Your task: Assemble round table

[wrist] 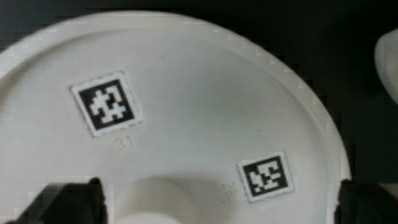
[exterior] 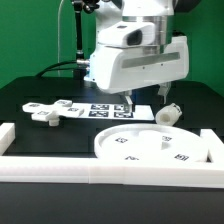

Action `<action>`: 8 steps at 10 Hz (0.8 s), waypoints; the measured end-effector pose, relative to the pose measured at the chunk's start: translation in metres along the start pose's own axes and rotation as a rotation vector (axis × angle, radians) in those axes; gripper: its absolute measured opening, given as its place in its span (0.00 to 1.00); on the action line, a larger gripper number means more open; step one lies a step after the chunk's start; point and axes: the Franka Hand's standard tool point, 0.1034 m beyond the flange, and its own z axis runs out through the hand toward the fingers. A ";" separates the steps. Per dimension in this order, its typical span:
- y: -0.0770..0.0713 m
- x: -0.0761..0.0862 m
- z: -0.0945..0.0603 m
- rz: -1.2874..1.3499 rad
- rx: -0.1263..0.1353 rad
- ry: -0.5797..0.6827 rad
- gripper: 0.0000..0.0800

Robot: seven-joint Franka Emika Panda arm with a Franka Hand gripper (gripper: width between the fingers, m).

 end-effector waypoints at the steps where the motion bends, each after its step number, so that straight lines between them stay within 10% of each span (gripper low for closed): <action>1: -0.004 -0.006 0.005 0.159 0.018 -0.010 0.81; 8: -0.012 -0.007 0.007 0.670 0.061 -0.020 0.81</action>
Offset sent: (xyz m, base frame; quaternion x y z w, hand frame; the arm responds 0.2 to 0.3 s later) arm 0.0000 0.0000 0.0000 0.0000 0.0000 0.1938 0.9810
